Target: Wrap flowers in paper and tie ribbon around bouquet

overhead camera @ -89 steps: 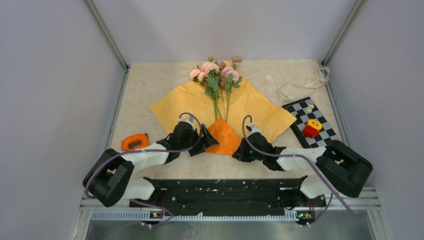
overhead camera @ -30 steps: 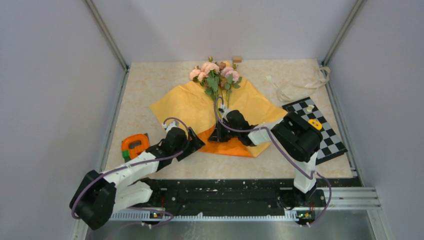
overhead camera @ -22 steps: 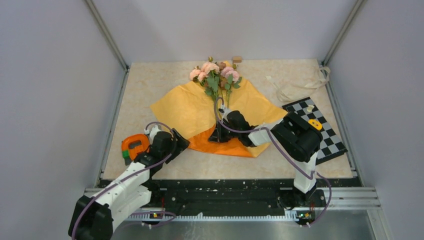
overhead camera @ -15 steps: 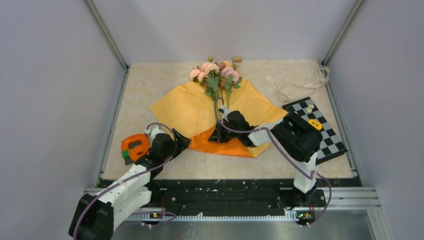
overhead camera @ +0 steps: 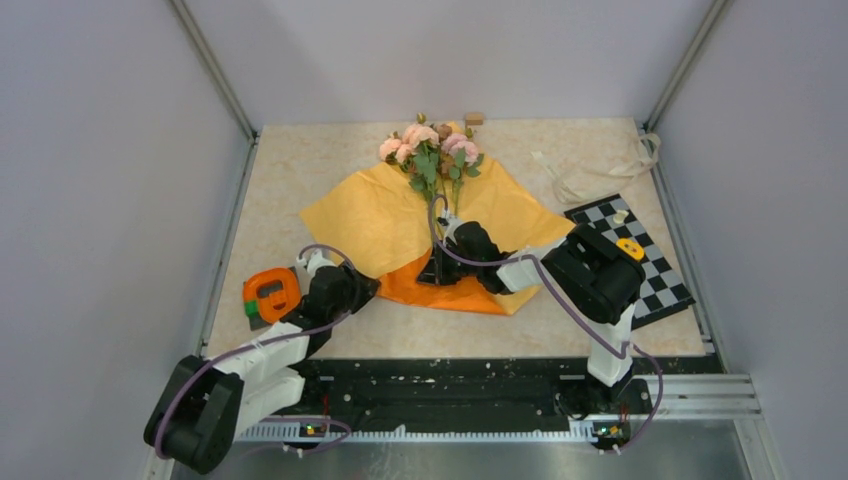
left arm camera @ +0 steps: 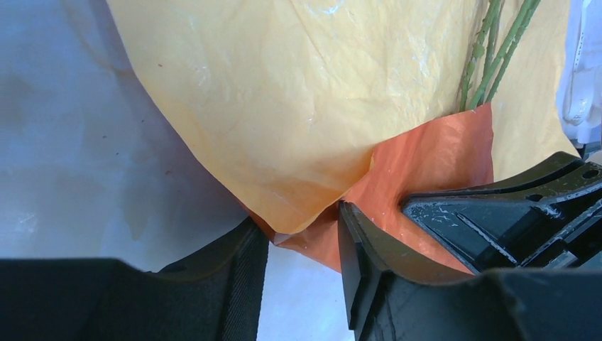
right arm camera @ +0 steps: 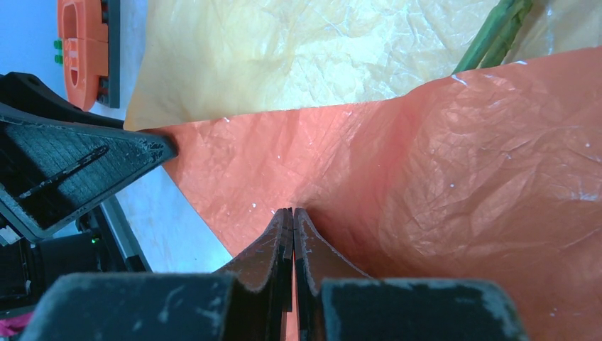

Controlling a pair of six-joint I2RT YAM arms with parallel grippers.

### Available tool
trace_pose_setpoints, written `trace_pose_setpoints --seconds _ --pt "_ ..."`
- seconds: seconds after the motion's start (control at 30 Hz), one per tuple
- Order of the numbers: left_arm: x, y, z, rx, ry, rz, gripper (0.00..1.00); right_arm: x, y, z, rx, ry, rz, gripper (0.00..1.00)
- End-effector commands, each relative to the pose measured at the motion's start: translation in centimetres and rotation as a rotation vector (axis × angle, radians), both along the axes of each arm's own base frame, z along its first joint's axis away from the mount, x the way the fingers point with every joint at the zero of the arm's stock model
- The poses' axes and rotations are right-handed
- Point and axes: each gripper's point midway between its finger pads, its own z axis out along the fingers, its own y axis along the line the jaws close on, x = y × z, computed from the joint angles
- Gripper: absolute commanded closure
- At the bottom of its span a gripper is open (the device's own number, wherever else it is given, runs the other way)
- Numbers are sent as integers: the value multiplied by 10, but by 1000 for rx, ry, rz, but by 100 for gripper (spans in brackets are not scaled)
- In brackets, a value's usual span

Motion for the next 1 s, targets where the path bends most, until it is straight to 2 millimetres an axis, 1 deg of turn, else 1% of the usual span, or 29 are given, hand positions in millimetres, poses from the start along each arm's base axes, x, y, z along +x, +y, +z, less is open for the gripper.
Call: trace_pose_setpoints --seconds 0.0,0.13,0.23,0.3,0.33,0.4,0.5,0.63,0.7,0.8,0.97 --pt "-24 21 -32 81 104 39 58 -10 -12 -21 -72 33 -2 99" --pt "-17 22 -24 93 59 39 72 -10 -12 -20 -72 33 0 99" --pt "-11 19 -14 100 25 22 80 -11 -13 -23 -82 37 -1 100" --pt "-5 16 -4 103 0 7 96 -11 -14 -24 -90 38 -3 100" --pt "-3 14 1 104 -11 -3 100 -11 -15 -25 -95 38 -4 100" --pt "2 9 12 98 -39 -30 100 -11 -16 -26 -98 40 -6 100" --pt "8 -1 36 91 -106 -66 100 -11 -17 -28 -107 45 -8 100" --pt "11 -13 69 113 -204 -119 100 -12 -18 -30 -115 53 -10 100" --pt "11 -24 80 131 -242 -183 100 -13 -19 -31 -115 56 -12 100" --pt "9 -44 90 148 -261 -274 100 -13 -17 -30 -111 57 -9 100" --pt "5 -84 97 224 -277 -428 100 -13 -16 -30 -108 61 -7 100"
